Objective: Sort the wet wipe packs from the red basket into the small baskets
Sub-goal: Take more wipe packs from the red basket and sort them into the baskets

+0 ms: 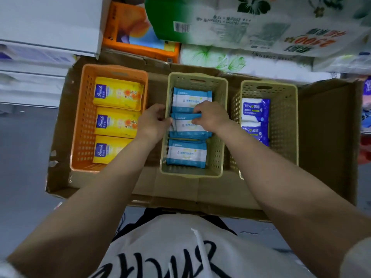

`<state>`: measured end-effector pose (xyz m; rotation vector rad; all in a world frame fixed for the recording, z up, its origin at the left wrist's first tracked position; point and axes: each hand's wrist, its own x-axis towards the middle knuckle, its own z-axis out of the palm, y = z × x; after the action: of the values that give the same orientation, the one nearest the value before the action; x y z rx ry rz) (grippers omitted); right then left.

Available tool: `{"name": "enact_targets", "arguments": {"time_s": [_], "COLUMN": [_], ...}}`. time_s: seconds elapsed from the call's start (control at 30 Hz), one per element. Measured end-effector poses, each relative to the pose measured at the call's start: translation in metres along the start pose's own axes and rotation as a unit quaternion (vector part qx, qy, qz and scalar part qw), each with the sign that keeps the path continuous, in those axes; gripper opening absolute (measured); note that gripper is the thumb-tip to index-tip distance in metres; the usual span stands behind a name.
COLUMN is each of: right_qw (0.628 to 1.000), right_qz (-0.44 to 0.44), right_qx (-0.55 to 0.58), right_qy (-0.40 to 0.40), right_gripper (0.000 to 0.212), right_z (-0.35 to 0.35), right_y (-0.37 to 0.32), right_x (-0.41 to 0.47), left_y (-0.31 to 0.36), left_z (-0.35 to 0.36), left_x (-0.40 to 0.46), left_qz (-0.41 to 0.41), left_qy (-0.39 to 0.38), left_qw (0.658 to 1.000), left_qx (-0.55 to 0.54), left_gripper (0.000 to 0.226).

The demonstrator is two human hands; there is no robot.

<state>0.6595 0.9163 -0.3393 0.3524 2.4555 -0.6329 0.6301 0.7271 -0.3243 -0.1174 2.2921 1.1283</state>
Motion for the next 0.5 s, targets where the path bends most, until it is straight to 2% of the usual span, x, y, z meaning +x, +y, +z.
{"name": "enact_targets", "arguments": {"time_s": [0.17,0.5], "right_qw": [0.998,0.980], "right_qz": [0.055,0.112], "right_qx": [-0.008,-0.095], "right_qy": [0.021,0.132], "right_gripper": [0.046,0.036], "right_z": [0.022,0.044], "right_y": [-0.004,-0.011], "right_x": [0.011,0.004], "left_y": [-0.009,-0.014], "left_z": [0.000,0.001], "left_x": [0.005,0.007], "left_qz": [0.012,0.028], "left_qy": [-0.007,-0.023], "left_qw": [1.000,0.999], "left_qx": [-0.004,-0.005], "left_gripper": [0.042,0.041]}}
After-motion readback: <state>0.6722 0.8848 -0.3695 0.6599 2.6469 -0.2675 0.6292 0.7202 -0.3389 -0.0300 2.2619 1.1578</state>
